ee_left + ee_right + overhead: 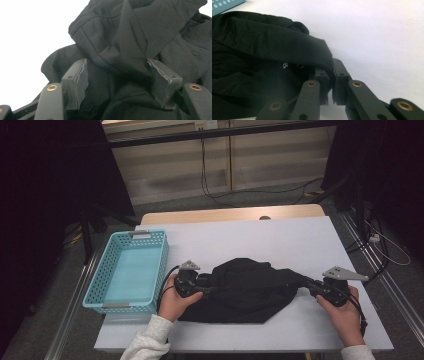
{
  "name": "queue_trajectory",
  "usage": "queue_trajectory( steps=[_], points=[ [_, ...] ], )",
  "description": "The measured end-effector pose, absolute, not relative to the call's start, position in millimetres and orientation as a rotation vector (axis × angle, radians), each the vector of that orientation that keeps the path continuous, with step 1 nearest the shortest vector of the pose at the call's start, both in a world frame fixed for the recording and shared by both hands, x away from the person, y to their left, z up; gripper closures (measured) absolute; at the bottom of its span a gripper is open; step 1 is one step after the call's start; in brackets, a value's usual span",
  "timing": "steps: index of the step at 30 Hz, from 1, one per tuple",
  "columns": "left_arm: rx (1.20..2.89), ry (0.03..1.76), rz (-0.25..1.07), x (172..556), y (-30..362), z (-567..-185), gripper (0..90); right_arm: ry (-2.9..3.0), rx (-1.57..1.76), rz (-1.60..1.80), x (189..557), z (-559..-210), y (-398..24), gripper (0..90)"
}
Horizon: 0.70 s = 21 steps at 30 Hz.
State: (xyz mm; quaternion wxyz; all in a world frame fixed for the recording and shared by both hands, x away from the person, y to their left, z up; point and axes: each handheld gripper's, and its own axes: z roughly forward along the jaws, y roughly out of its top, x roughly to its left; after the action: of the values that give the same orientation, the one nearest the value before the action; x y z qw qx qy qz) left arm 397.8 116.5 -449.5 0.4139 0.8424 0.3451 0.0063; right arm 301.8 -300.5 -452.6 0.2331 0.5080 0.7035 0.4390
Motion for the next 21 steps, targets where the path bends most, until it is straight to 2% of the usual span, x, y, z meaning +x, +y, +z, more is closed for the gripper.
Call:
queue_trajectory(
  steps=[5,12,21],
  points=[
    [2.111,0.883,0.026,397,118,-446,50.6,1.938,1.381,1.208,301,-451,-298,84.9],
    [2.109,0.923,-0.001,398,119,-442,78.4,1.937,1.373,1.215,302,-450,-297,85.4],
    [2.038,0.951,0.015,405,125,-428,82.1,1.961,1.345,1.213,303,-446,-291,85.9]
  ],
)
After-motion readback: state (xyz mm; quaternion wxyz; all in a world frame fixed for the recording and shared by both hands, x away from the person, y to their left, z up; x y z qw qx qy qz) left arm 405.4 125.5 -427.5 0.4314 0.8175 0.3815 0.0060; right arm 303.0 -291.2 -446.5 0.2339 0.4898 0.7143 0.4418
